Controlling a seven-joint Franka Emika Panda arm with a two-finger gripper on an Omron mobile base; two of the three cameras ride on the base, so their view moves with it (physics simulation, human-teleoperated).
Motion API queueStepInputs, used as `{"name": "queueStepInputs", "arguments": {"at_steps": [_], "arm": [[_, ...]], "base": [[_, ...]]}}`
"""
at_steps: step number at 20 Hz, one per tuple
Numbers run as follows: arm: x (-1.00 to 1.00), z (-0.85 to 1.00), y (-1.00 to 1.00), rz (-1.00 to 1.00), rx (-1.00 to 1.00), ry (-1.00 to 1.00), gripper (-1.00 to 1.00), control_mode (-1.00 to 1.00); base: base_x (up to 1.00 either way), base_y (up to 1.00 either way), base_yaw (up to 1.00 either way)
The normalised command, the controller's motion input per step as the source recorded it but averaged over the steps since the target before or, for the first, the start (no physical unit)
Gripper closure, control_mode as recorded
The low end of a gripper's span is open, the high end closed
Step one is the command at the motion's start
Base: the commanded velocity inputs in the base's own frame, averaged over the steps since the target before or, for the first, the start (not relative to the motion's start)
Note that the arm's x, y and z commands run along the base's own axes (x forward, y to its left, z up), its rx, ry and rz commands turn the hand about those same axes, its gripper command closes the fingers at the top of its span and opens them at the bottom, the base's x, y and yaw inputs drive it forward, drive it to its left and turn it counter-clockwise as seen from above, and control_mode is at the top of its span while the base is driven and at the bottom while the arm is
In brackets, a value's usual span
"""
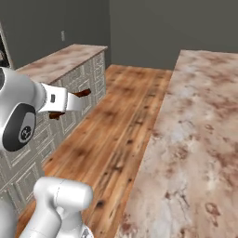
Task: Transport the chicken drumstick from the fridge to the microwave and turn on the microwave.
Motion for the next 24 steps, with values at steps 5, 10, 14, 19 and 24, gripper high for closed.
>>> {"name": "queueStepInputs", "arguments": {"at_steps": [5,10,14,19,24], "arm": [[0.00,0.00,0.00,0.00,0.00,0.00,1.00,1.00],[0.00,0.00,0.00,0.00,0.00,0.00,1.00,1.00],[0.00,0.00,0.00,0.00,0.00,0.00,1.00,1.00],[0.00,0.00,0.00,0.00,0.00,0.00,1.00,1.00],[0.00,0.00,0.00,0.00,0.00,0.00,1.00,1.00]], "base": [[0.85,0.20,-0.17],[0.81,0.26,-0.16],[0.79,0.39,-0.11],[0.82,0.45,-0.08],[0.76,0.33,-0.01]]}}
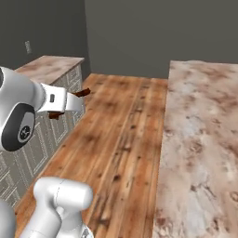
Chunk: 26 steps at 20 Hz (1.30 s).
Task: Transport the chicken drumstick from the fridge to the microwave and turn on the microwave.
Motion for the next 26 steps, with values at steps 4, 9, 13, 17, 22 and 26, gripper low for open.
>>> {"name": "queueStepInputs", "arguments": {"at_steps": [4,9,13,17,22,26], "arm": [[0.00,0.00,0.00,0.00,0.00,0.00,1.00,1.00],[0.00,0.00,0.00,0.00,0.00,0.00,1.00,1.00],[0.00,0.00,0.00,0.00,0.00,0.00,1.00,1.00],[0.00,0.00,0.00,0.00,0.00,0.00,1.00,1.00],[0.00,0.00,0.00,0.00,0.00,0.00,1.00,1.00],[0.00,0.00,0.00,0.00,0.00,0.00,1.00,1.00]], "base": [[0.69,0.09,0.19],[0.43,0.17,0.51],[0.13,0.61,0.48],[0.11,0.71,0.39],[0.13,0.61,0.36],[0.05,0.58,0.37]]}}
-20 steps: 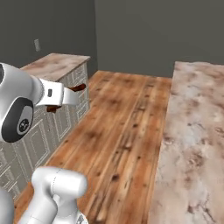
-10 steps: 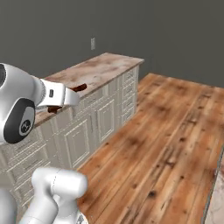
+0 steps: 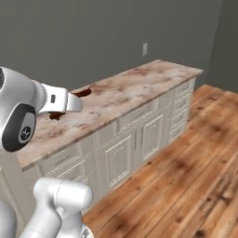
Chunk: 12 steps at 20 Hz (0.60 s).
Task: Transport the chicken drumstick from the fridge to the microwave and turn on the microwave.
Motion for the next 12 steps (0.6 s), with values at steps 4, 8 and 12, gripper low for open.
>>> {"name": "queueStepInputs", "arguments": {"at_steps": [4,8,12], "arm": [[0.00,0.00,0.00,0.00,0.00,0.00,1.00,1.00],[0.00,0.00,0.00,0.00,0.00,0.00,1.00,1.00],[0.00,0.00,0.00,0.00,0.00,0.00,1.00,1.00]], "base": [[-0.02,0.46,0.33],[-0.12,0.42,0.28],[-0.18,0.38,0.37]]}}
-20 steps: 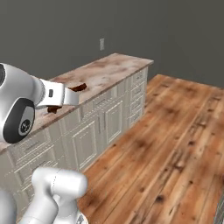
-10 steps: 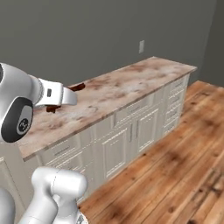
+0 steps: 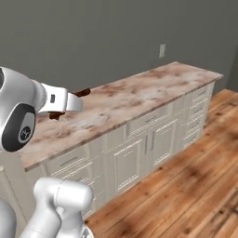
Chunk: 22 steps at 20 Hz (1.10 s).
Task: Transport the chicken drumstick from the fridge to the microwave and turn on the microwave.
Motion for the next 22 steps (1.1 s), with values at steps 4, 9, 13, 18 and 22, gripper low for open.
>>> {"name": "queueStepInputs", "arguments": {"at_steps": [4,9,13,18,22], "arm": [[0.00,0.00,0.00,0.00,0.00,0.00,1.00,1.00],[0.00,0.00,0.00,0.00,0.00,0.00,1.00,1.00],[0.00,0.00,0.00,0.00,0.00,0.00,1.00,1.00],[0.00,0.00,0.00,0.00,0.00,0.00,1.00,1.00],[0.00,0.00,0.00,0.00,0.00,0.00,1.00,1.00]], "base": [[-0.12,0.38,0.48],[-0.40,0.47,0.46],[-0.67,0.38,0.39],[-0.65,0.20,0.37],[-0.71,0.00,0.41]]}}
